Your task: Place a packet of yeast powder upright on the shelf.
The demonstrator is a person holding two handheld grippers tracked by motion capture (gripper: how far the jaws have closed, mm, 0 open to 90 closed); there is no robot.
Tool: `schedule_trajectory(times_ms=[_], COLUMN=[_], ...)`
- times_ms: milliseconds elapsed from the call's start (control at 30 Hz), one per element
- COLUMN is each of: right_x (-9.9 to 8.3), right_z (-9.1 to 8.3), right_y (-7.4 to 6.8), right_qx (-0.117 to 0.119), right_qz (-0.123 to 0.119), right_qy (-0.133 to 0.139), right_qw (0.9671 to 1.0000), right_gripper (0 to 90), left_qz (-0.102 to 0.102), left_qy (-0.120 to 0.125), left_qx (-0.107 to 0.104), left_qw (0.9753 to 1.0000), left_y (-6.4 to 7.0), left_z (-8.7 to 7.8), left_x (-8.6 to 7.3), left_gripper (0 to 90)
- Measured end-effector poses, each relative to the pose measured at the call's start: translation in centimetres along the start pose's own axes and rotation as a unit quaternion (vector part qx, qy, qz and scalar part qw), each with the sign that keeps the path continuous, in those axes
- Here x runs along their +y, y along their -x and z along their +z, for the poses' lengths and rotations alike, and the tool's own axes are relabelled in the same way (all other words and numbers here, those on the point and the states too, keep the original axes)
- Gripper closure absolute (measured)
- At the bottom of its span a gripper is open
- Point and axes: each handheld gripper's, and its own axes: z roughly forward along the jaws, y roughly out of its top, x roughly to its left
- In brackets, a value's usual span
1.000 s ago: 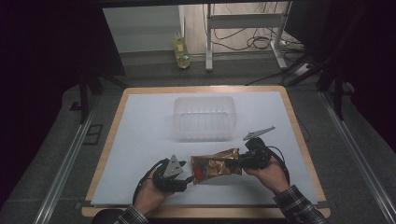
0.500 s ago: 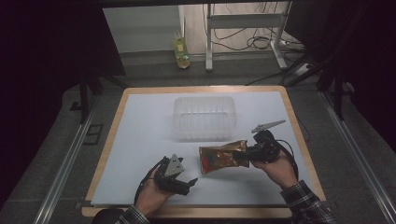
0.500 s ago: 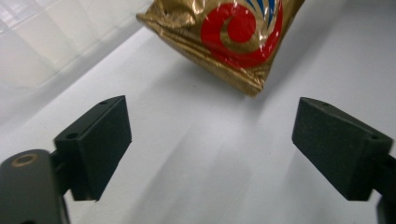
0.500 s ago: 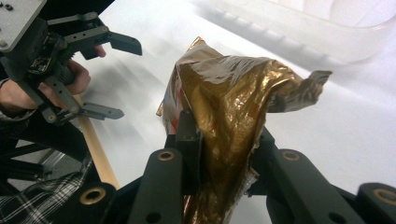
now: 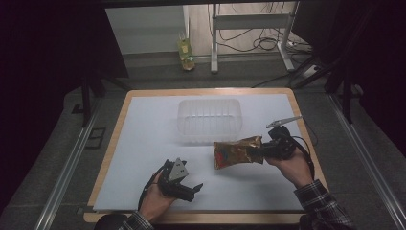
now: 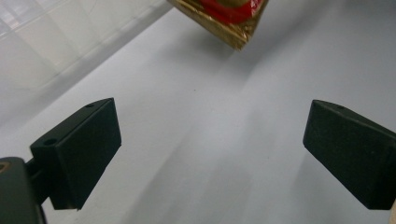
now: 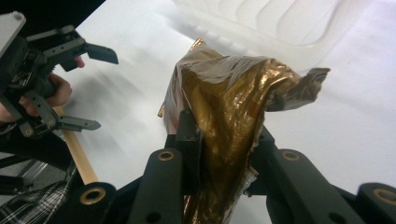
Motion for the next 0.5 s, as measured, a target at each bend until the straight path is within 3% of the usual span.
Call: schedule_trajectory(times_ms=[500], right_x=[1.7], right_z=[-1.7], right_y=[1.1], right_qx=[-0.029], right_qz=[0.007], right_qy=[0.011], right_qw=[0.9995], right_gripper=[72.6], left_qz=[0.017], left_qy=[-0.004], left_qx=[0.015], left_qw=[0.9997], left_y=[0.2], left_z=[0.3], left_x=[-0.1], left_gripper=[1.1])
